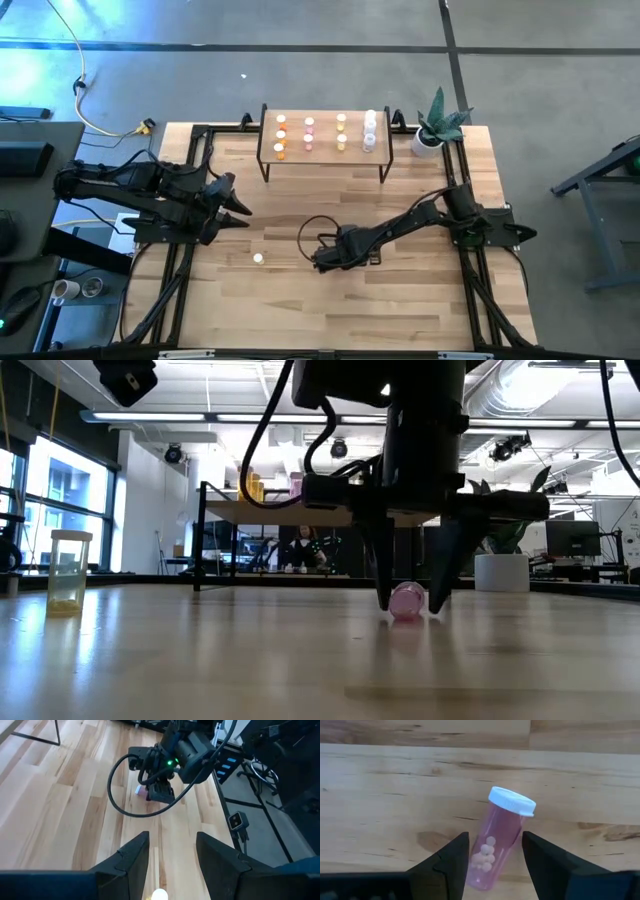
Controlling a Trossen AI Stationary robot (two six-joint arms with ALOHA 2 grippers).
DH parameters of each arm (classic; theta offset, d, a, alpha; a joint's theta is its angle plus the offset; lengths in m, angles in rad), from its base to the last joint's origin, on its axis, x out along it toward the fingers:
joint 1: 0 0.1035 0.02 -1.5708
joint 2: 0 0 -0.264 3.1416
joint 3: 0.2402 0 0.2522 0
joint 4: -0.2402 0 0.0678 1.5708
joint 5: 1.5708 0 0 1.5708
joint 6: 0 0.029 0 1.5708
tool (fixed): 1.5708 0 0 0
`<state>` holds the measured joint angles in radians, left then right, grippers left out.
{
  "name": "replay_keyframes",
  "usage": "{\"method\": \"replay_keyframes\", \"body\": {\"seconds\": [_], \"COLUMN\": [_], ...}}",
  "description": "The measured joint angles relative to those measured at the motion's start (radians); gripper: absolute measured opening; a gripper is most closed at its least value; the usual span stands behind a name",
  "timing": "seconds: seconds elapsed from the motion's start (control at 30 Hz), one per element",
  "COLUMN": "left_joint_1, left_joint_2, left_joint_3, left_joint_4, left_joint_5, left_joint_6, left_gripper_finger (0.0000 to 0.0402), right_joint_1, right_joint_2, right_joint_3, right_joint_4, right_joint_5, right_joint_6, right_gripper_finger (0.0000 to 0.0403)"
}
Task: Pick and place medicine bottles onto shelf by color
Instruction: Put the pink pill bottle on the shelf aligned with the other pink pill bottles
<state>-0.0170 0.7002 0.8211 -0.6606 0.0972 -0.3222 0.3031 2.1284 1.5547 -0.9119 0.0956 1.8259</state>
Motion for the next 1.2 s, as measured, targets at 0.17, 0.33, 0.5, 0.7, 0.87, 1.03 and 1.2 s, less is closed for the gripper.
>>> {"method": "replay_keyframes", "body": {"seconds": [0.17,0.33,0.5,0.7,0.87,1.03,1.2], "left_joint_1": [0.0,0.0,0.0,0.0,0.001,0.001,0.0], "left_joint_2": [0.0,0.0,0.0,0.0,0.0,0.0,0.0], "left_joint_3": [0.0,0.0,0.0,0.0,0.0,0.0,0.0], "left_joint_4": [-0.019,-0.042,-0.062,-0.095,-0.107,-0.106,-0.1], "left_joint_5": [0.0,0.0,0.0,0.014,0.041,0.063,0.18], "left_joint_6": [0.0,0.0,-0.019,-0.035,-0.053,-0.044,0.008], "left_gripper_finger": [0.0154,0.0154,0.0154,0.016,0.0192,0.0231,0.0243], "right_joint_1": [0.0,0.0,0.0,0.002,0.006,0.002,-0.015], "right_joint_2": [0.0,0.0,0.0,-0.01,-0.01,-0.01,-0.01], "right_joint_3": [0.0,0.0,0.002,0.002,0.002,0.002,0.002], "right_joint_4": [0.004,0.018,0.041,0.208,0.417,0.631,0.838], "right_joint_5": [0.0,-0.01,-0.01,-0.01,0.008,0.009,0.009], "right_joint_6": [0.0,-0.013,-0.076,-0.215,-0.34,-0.494,-0.653], "right_gripper_finger": [0.0136,0.0088,0.0069,0.0072,0.0073,0.0073,0.0073]}}
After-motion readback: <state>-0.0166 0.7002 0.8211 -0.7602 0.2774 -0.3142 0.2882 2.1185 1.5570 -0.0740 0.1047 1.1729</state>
